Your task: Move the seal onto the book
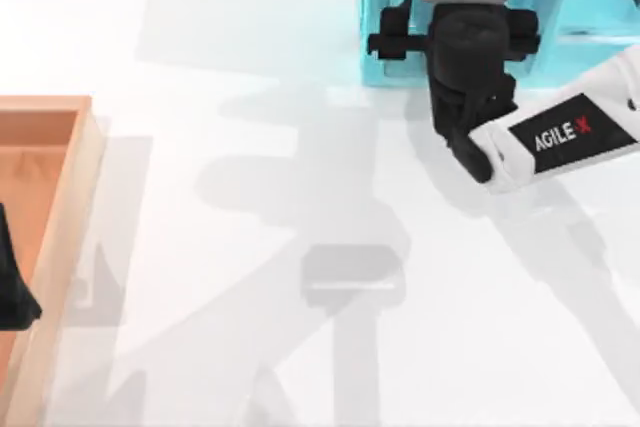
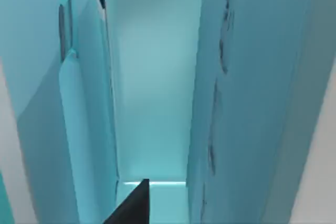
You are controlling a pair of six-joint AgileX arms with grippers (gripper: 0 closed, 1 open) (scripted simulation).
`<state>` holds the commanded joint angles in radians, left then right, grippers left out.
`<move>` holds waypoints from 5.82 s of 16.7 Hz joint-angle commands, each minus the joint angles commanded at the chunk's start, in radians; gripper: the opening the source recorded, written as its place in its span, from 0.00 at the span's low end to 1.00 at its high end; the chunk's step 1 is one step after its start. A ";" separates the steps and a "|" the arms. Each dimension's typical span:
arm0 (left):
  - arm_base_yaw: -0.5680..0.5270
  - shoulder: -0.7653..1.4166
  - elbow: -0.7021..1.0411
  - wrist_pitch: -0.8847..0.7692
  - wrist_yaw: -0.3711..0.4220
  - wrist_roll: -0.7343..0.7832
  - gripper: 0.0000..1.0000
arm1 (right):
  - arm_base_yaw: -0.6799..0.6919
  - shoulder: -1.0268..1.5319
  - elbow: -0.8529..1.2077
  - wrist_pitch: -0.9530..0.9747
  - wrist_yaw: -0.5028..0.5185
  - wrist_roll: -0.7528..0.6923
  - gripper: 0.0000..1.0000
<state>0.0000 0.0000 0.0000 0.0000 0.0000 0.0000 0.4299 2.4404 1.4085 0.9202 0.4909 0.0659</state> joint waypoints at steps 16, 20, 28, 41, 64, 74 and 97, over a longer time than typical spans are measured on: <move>0.000 0.000 0.000 0.000 0.000 0.000 1.00 | -0.021 0.039 0.076 -0.037 -0.020 -0.003 0.32; 0.000 0.000 0.000 0.000 0.000 0.000 1.00 | -0.021 0.039 0.076 -0.037 -0.020 -0.003 0.02; 0.000 0.000 0.000 0.000 0.000 0.000 1.00 | -0.021 0.039 0.076 -0.037 -0.020 -0.003 0.00; 0.000 0.000 0.000 0.000 0.000 0.000 1.00 | 0.142 -0.604 -0.258 -0.353 0.142 0.008 0.00; 0.000 0.000 0.000 0.000 0.000 0.000 1.00 | 0.441 -0.671 -0.387 -0.475 0.354 -0.528 0.00; 0.000 0.000 0.000 0.000 0.000 0.000 1.00 | 0.651 -0.432 -0.354 -0.413 0.435 -1.203 0.00; 0.000 0.000 0.000 0.000 0.000 0.000 1.00 | 0.665 -0.345 -0.390 -0.308 0.446 -1.210 0.00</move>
<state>0.0000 0.0000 0.0000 0.0000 0.0000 0.0000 1.0948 2.0957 1.0182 0.6120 0.9368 -1.1445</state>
